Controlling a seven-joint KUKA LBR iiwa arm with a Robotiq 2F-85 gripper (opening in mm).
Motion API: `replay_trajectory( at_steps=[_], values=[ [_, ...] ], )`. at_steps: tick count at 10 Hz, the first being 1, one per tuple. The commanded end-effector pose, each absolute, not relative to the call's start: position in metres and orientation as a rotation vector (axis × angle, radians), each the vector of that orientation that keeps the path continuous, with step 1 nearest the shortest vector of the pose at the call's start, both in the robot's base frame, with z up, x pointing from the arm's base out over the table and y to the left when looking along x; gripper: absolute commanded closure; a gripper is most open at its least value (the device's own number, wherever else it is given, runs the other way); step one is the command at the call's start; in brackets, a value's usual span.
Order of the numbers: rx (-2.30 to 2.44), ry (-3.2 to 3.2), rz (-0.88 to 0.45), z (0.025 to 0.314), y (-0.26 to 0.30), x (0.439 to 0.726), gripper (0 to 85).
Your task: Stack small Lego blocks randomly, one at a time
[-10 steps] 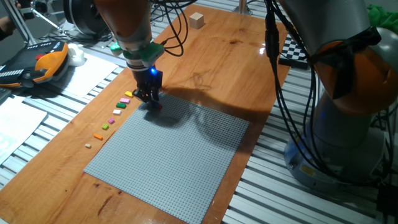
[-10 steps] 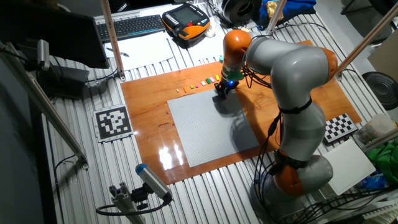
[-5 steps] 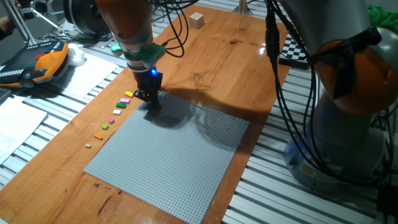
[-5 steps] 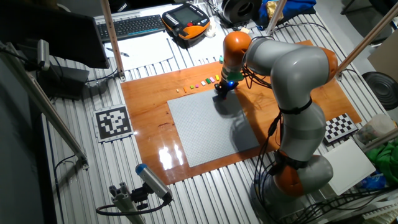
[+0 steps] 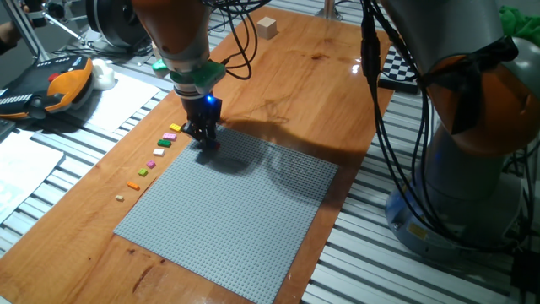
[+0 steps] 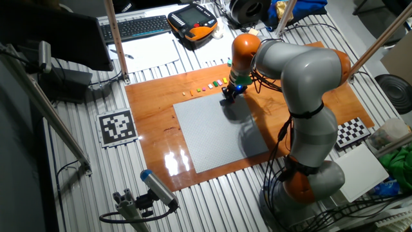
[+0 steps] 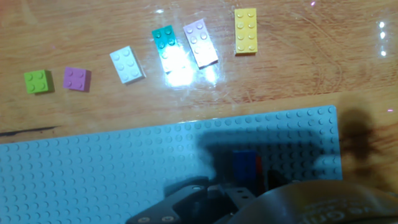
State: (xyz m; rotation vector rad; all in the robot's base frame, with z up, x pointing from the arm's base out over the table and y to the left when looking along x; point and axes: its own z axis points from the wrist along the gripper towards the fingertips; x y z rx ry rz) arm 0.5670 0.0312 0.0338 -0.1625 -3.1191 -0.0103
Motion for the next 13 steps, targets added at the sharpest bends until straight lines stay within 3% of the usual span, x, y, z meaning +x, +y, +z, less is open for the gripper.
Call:
replay_trajectory(
  at_steps=[1, 13],
  values=[
    [-0.174, -3.120, -0.010, 0.0345, 0.0320, 0.5667, 51.0],
    [-0.155, -3.133, -0.014, 0.0320, 0.0295, 0.5624, 51.0]
  ],
)
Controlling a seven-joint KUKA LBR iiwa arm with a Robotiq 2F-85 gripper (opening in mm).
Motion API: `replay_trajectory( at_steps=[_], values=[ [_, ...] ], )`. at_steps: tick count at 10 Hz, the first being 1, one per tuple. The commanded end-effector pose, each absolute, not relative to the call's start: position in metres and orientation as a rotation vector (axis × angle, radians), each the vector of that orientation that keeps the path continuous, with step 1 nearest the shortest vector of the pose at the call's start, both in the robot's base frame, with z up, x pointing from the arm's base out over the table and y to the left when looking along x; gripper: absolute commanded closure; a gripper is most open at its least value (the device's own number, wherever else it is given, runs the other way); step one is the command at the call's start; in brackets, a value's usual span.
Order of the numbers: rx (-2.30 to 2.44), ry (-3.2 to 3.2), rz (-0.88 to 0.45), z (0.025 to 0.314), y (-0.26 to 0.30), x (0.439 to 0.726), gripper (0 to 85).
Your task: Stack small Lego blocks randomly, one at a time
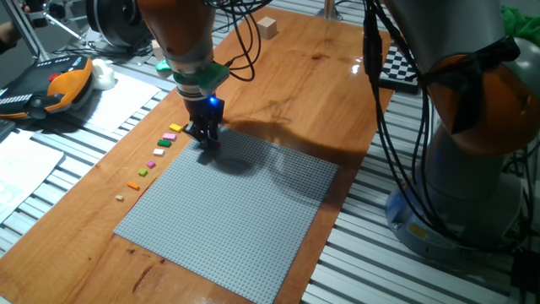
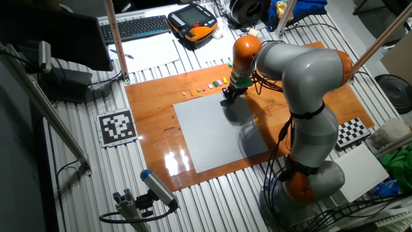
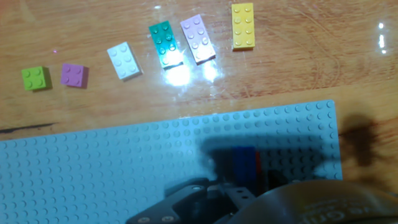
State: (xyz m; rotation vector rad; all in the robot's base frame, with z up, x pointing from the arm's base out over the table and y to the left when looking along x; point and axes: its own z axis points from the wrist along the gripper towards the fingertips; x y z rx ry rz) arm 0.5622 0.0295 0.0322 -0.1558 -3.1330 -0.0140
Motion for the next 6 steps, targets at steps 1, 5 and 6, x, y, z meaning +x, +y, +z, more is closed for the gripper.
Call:
replay_trajectory(
  at_steps=[1, 5, 6],
  values=[
    [-0.155, -3.132, -0.012, 0.0346, 0.0294, 0.5614, 51.0],
    [-0.150, -3.121, -0.020, 0.0381, 0.0305, 0.5643, 51.0],
    [-0.145, -3.115, -0.022, 0.0387, 0.0305, 0.5651, 68.0]
  ],
)
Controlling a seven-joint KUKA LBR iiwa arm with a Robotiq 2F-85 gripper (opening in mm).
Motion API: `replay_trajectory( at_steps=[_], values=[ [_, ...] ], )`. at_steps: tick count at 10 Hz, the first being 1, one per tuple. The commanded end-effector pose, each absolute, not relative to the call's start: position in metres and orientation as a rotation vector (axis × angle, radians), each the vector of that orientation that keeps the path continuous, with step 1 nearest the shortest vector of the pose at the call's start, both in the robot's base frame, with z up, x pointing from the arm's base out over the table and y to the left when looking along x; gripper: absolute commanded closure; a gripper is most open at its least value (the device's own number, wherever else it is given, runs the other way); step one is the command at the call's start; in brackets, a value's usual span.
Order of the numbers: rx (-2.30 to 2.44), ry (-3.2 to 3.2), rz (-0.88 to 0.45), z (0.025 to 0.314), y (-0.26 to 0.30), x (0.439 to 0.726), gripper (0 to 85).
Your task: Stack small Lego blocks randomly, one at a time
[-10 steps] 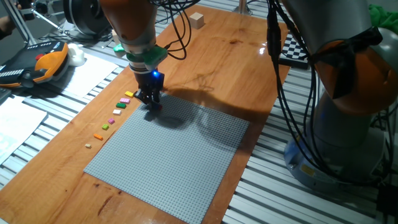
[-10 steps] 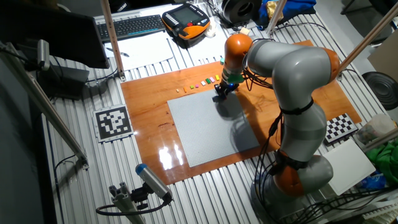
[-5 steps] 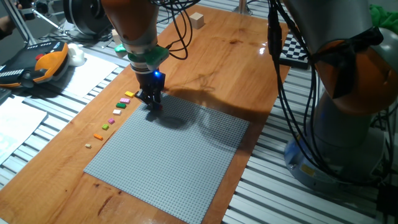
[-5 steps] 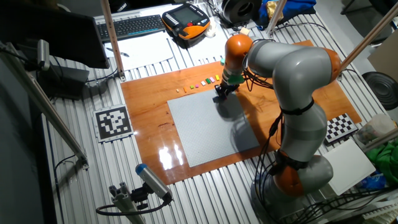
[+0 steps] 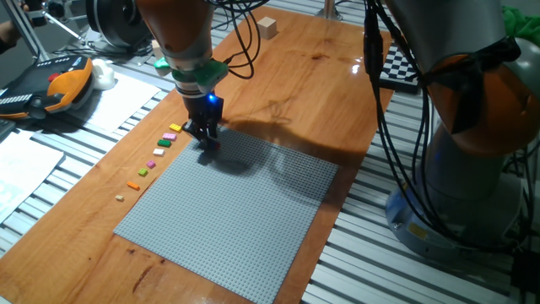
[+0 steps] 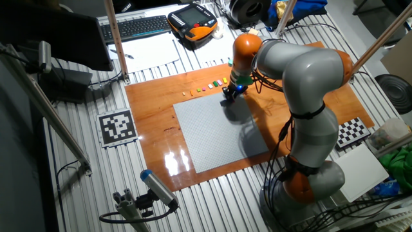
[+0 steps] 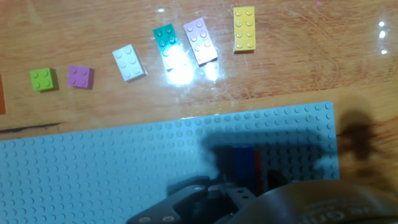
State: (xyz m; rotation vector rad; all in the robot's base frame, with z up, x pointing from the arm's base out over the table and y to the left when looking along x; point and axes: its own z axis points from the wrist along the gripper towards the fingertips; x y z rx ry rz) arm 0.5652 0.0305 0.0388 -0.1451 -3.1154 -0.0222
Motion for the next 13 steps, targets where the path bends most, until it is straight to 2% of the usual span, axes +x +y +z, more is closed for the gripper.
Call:
replay_trajectory(
  at_steps=[1, 6, 7, 13],
  values=[
    [-0.145, -3.113, -0.022, 0.0397, 0.0312, 0.5652, 68.0],
    [-0.142, -3.118, -0.020, 0.0403, 0.0318, 0.5653, 68.0],
    [-0.130, -3.118, -0.027, 0.0418, 0.0322, 0.5646, 85.0],
    [-0.040, -3.145, 0.005, 0.0468, 0.0329, 0.5588, 85.0]
  ],
)
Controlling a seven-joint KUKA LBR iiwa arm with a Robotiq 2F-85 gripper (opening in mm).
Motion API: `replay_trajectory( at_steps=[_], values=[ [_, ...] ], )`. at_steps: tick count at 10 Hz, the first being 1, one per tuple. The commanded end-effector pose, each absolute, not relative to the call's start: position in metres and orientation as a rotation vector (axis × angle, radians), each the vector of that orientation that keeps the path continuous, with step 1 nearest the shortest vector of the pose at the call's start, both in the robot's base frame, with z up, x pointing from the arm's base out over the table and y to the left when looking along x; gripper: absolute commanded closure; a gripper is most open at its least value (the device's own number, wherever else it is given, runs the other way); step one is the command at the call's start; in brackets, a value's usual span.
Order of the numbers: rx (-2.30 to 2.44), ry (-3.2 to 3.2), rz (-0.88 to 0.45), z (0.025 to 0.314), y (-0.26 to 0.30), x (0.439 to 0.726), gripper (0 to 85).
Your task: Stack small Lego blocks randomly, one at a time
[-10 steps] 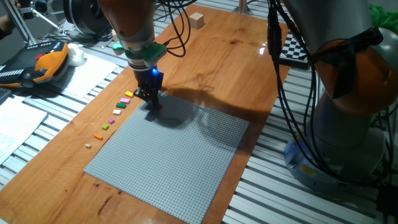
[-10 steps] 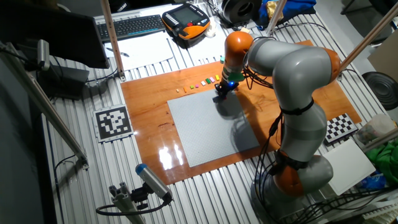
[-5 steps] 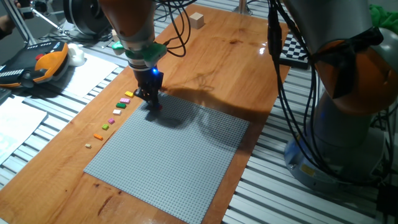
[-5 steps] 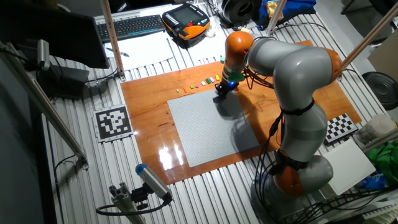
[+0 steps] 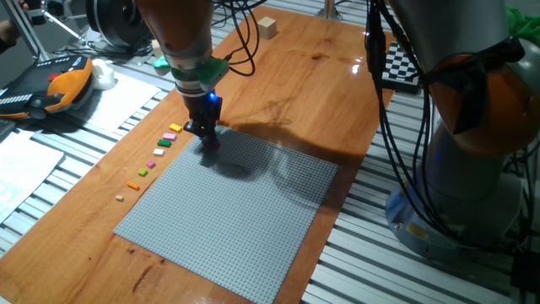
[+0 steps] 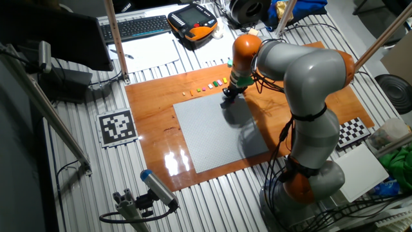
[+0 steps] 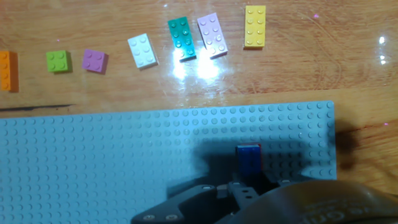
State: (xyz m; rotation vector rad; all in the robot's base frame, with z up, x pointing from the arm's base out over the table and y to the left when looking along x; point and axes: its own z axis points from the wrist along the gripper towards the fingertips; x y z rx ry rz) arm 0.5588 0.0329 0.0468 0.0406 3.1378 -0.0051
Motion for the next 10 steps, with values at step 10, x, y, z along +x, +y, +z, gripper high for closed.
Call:
replay_trajectory(
  at_steps=[10],
  values=[
    [0.129, 3.139, 0.022, 0.0414, 0.0304, 0.5597, 85.0]
  ],
)
